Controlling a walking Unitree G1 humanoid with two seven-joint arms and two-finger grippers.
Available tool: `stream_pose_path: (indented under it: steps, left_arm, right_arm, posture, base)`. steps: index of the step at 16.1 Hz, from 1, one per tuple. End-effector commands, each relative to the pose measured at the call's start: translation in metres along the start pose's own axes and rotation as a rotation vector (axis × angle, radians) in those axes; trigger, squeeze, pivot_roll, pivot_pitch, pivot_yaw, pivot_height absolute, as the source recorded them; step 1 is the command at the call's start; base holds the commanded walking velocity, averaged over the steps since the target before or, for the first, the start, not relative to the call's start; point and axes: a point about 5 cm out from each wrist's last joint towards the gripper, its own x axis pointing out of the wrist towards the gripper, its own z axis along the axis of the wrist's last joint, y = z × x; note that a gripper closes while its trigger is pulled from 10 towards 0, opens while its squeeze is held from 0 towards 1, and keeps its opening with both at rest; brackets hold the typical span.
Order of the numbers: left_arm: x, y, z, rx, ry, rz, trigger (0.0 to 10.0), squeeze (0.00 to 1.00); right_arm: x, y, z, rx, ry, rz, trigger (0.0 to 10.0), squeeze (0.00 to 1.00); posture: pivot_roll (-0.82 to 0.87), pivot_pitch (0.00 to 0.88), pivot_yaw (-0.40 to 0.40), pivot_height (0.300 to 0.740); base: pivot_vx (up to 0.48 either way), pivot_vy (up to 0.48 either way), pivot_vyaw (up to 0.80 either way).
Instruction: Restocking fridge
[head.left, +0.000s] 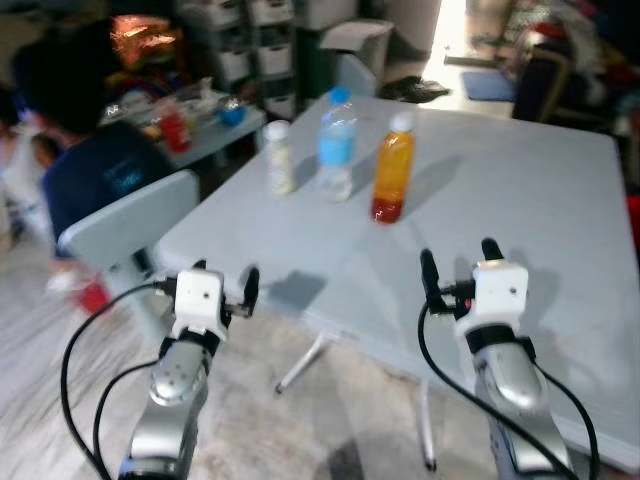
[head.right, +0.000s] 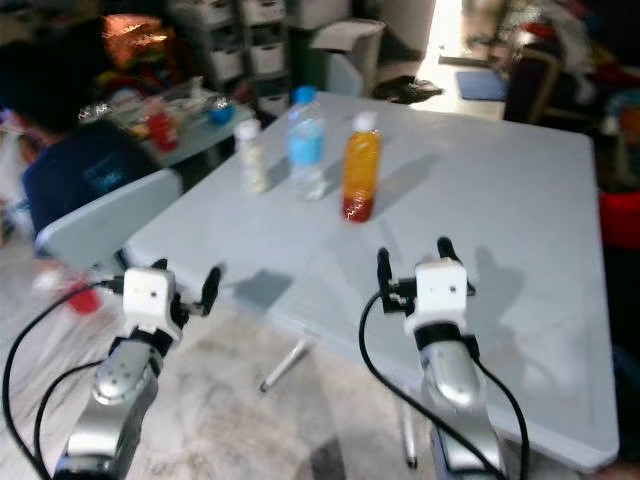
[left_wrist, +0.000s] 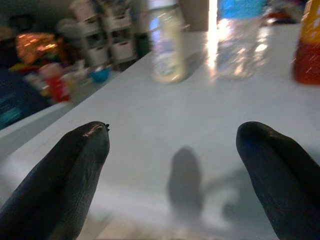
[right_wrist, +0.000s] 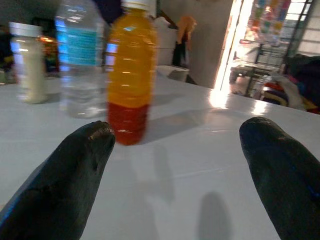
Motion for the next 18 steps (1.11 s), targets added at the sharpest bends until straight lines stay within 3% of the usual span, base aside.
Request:
stream_pose_path:
  steps: [1,5,8,12,18]
  left_arm:
    - [0.002,-0.004,0.002,-0.006,-0.008,-0.018,10.0,0.00]
    - [0.004,-0.003,0.004,-0.009,-0.016,-0.021,10.0,0.00]
    - [0.002,-0.002,0.004,0.000,-0.015,-0.017,10.0,0.00]
    - [-0.013,0.009,-0.007,0.043,0.026,0.008,10.0,0.00]
    - [-0.012,0.020,-0.007,0.053,0.015,0.050,10.0,0.00]
  right_arm:
    - [-0.001,-0.005,0.000,-0.006,0.000,-0.019,10.0,0.00]
    - [0.002,-0.004,0.003,-0.012,-0.015,-0.018,10.0,0.00]
    - [0.004,-0.003,0.004,-0.013,-0.021,-0.019,10.0,0.00]
    - [0.005,0.003,0.007,-0.015,-0.046,0.019,10.0,0.00]
    - [0.008,0.008,0.007,-0.009,-0.056,0.019,10.0,0.00]
  posture:
    - [-0.06,0.000,0.043,0.740]
    - [-0.06,0.000,0.045,0.740]
    - [-0.06,0.000,0.043,0.740]
    - [-0.05,0.000,0.043,0.740]
    - [-0.05,0.000,0.047,0.740]
  base:
    - [0.480,0.000,0.00]
    - [0.425,0.000,0.00]
    - [0.000,0.000,0.00]
    - [0.000,0.000,0.00]
    - [0.000,0.000,0.72]
